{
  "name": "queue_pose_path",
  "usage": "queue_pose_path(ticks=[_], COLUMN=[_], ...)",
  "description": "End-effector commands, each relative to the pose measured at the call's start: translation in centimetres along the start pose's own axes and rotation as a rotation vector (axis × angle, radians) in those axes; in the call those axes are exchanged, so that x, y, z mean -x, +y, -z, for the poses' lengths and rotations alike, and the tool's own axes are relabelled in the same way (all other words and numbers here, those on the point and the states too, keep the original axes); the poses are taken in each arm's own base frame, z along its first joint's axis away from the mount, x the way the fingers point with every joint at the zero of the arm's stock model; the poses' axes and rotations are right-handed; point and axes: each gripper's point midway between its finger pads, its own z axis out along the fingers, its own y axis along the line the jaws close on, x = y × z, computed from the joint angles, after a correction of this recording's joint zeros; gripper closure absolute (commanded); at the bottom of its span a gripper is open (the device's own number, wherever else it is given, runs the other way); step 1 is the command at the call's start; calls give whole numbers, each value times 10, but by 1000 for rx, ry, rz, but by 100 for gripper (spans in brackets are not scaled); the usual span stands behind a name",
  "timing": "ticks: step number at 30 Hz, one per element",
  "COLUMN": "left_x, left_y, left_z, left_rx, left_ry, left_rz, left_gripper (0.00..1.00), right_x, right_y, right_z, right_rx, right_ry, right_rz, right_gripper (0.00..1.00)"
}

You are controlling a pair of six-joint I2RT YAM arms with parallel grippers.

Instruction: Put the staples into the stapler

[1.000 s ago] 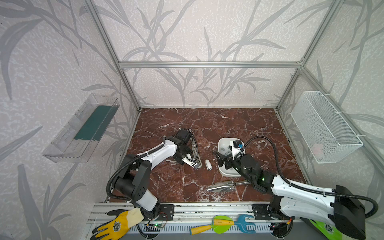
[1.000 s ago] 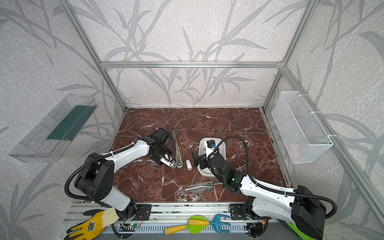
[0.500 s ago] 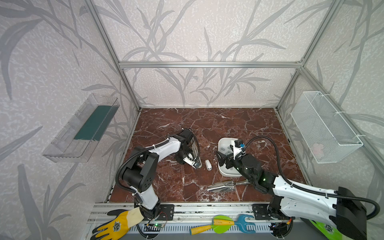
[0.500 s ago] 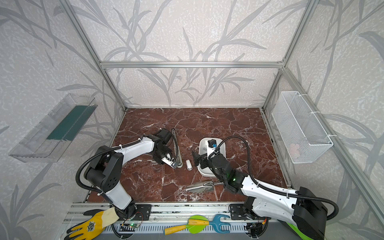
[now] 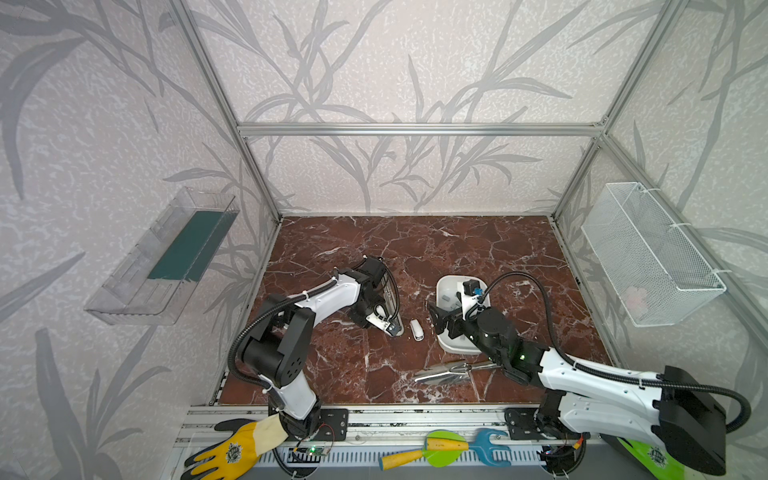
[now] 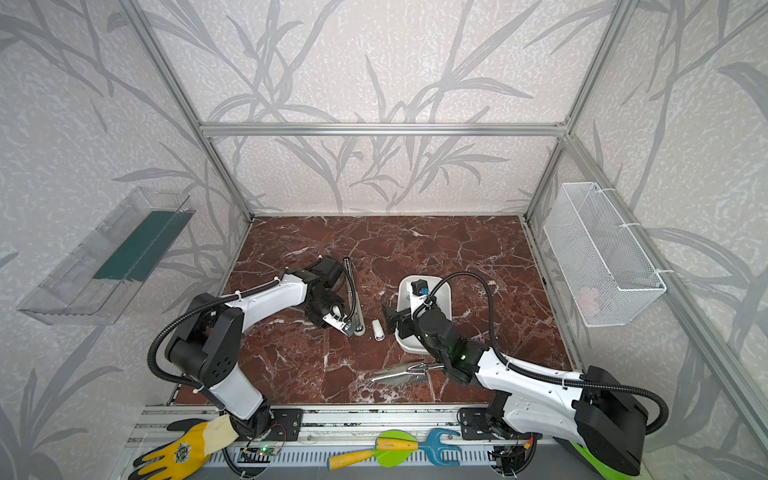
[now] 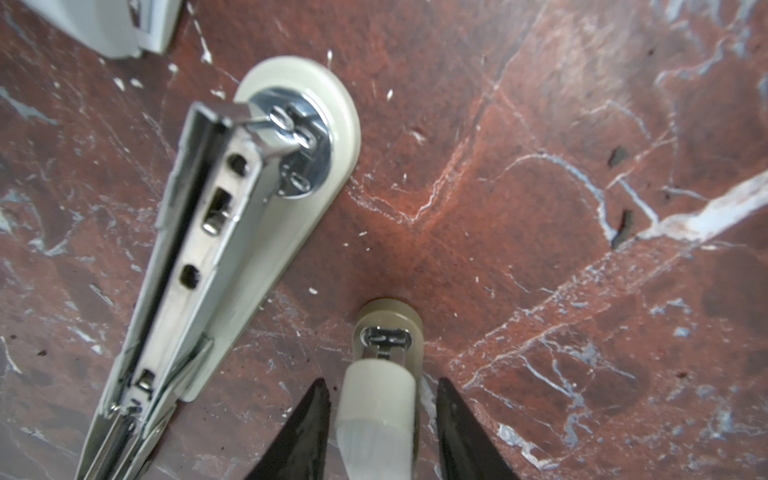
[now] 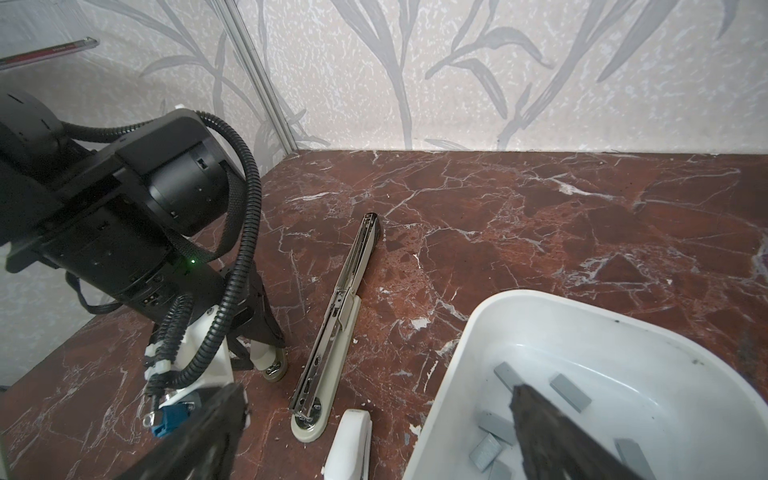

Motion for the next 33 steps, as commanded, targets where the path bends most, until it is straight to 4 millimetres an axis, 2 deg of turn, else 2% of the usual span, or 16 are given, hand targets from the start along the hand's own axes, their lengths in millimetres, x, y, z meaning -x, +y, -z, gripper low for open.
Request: queue_pose_path(ticks=[1, 9, 17, 24, 30, 32, 33], left_x=[-2, -4, 6, 7, 11, 13, 14], left_y=[-1, 1, 4, 0, 4, 6, 7], left_z=[2, 1, 10, 4, 6, 8, 9], left_rx=[-13, -27, 10, -14, -11, -6, -5], left_ry=[14, 4, -46, -51, -74, -90, -98], left_rz=[-10, -6, -1, 1, 21, 41, 48], left_gripper=[55, 65, 60, 60, 80, 96, 100], right_x=[13, 13, 9, 8, 7, 8, 8], right_y=[3, 0, 5, 8, 8, 5, 3], right_z=[1, 3, -4, -4, -4, -3, -2], right_rx=[10, 0, 16, 35, 32, 22, 16], right_ry=[-38, -42, -23, -14, -12, -21, -25], right_rz=[-28, -28, -34, -54, -62, -87, -105], right_gripper=[1, 1, 1, 1, 1, 0, 2])
